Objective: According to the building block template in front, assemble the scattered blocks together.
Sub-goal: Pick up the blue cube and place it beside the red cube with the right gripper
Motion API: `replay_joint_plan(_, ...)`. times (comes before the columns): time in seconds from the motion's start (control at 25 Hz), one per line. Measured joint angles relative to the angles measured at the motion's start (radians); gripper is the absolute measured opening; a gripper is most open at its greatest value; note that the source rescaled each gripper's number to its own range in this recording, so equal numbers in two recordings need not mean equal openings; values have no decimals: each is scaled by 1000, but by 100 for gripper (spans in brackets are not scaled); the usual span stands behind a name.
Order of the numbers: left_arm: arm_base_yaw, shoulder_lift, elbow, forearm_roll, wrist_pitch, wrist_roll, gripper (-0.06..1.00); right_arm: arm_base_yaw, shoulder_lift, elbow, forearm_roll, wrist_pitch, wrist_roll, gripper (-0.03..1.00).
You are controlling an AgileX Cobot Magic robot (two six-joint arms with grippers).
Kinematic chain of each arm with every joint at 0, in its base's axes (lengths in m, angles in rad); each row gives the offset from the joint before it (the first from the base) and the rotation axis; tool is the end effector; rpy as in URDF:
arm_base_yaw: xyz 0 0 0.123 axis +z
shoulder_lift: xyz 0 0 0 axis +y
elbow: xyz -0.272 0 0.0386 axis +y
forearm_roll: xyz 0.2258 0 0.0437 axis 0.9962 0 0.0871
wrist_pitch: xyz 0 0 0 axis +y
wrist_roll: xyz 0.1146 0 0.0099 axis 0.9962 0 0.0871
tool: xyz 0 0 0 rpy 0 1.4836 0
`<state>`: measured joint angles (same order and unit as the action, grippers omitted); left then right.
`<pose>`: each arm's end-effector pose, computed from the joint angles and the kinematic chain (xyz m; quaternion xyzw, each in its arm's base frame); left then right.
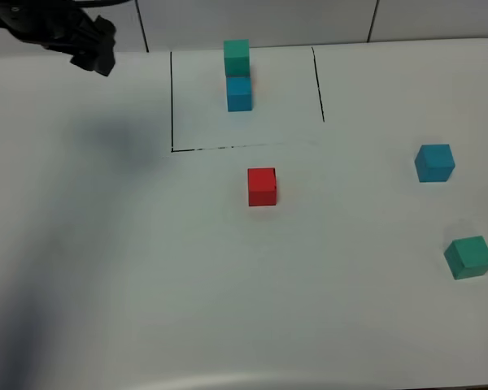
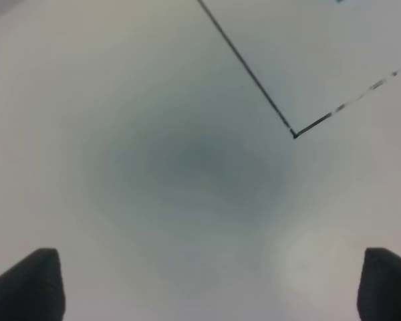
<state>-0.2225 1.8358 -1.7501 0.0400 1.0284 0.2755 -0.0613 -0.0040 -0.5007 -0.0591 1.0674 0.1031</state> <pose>0.3877 -0.0837 0.3012 0.2425 0.9320 0.0264 0.2679 0.0061 -0.0063 0.2553 0.0714 0.8504 -0.0186 0.5210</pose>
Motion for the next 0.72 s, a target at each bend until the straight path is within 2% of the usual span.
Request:
replay_joint_plan(0.24,62,-231,320,5,-182,-15,86,0,0,0,0,0,-1,79)
replay_joint_plan(0.4,69,-417,504,58,-263,-71,86,0,0,0,0,0,-1,79)
replay_joint_plan(0.56,70,-605,632,108,-286,-183,86,0,0,0,0,0,-1,79)
replay_joint_plan(0.72,70,-772,713,116,-255,-254,86,0,0,0,0,0,-1,79)
